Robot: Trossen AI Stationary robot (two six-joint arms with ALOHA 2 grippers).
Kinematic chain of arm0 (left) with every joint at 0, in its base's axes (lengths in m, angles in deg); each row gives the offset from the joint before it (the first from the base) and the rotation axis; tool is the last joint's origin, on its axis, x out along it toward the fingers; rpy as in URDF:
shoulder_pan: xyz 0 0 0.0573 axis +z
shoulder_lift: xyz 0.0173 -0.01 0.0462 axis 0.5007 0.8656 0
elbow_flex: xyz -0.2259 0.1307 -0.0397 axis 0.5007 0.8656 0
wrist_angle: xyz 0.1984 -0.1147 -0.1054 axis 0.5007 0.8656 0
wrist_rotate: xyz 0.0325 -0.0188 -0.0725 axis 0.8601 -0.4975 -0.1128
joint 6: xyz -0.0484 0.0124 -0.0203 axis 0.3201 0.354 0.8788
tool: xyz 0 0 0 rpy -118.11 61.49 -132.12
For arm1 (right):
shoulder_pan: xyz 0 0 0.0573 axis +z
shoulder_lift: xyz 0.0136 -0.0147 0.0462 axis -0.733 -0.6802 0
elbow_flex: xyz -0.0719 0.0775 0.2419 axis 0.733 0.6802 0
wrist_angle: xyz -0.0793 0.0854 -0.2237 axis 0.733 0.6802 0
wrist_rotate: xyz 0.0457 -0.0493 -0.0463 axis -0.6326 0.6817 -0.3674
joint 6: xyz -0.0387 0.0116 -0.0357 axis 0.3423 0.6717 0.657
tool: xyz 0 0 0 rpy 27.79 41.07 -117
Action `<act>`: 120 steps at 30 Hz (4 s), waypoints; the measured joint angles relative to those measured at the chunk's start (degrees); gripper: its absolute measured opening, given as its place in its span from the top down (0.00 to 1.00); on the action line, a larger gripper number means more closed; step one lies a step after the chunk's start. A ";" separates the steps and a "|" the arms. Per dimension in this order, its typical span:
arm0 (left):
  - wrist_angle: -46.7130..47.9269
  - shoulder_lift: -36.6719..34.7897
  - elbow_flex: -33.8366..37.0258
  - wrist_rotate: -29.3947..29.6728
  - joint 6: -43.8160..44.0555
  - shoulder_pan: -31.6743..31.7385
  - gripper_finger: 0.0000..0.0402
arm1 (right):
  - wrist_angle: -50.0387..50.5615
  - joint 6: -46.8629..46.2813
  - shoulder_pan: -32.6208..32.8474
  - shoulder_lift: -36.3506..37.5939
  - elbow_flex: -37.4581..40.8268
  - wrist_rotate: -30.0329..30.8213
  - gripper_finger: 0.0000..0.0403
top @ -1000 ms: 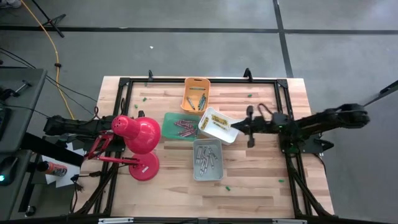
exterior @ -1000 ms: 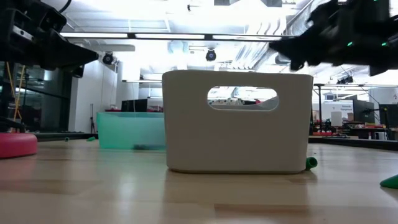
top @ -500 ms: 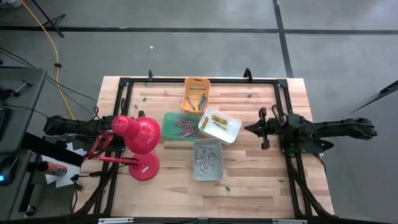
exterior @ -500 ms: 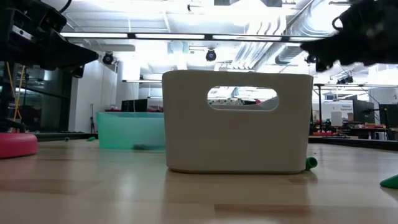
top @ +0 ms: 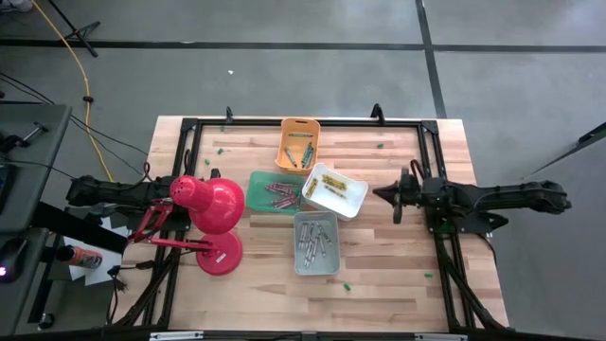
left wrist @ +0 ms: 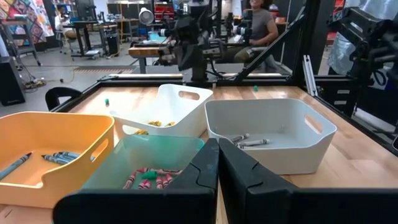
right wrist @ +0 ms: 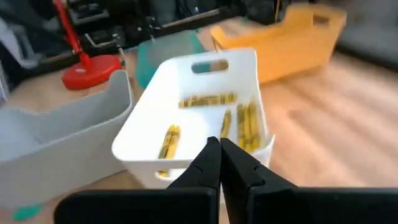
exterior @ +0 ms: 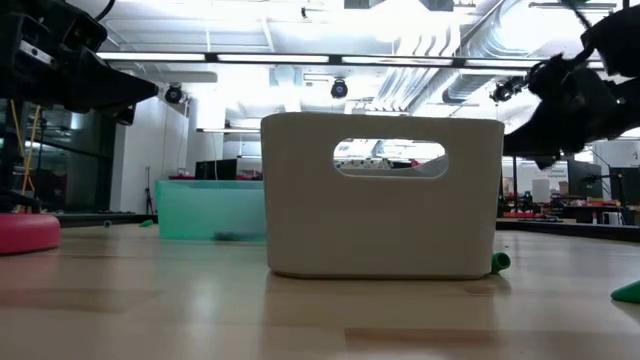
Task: Sort crayons
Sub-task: Return to Home Position
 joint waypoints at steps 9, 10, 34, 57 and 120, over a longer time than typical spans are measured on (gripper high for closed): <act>0.07 -3.74 0.00 -0.04 0.00 -0.07 1.00 | 1.10 -12.56 0.04 2.51 -0.01 -0.74 1.00; 0.03 -4.96 0.00 -0.02 0.00 -0.05 1.00 | 1.03 -12.57 0.04 4.02 -0.02 -0.74 1.00; -0.11 -5.40 -0.02 -0.17 0.02 -0.35 1.00 | -2.42 -12.60 0.00 18.27 -0.07 -0.75 1.00; 0.04 -4.79 -0.02 -0.11 0.02 -0.35 1.00 | -1.13 -12.60 0.00 18.25 -0.07 -0.76 1.00; 0.02 -4.78 0.00 -0.09 0.02 -0.35 1.00 | 0.60 -12.59 0.00 18.23 -0.07 -0.79 1.00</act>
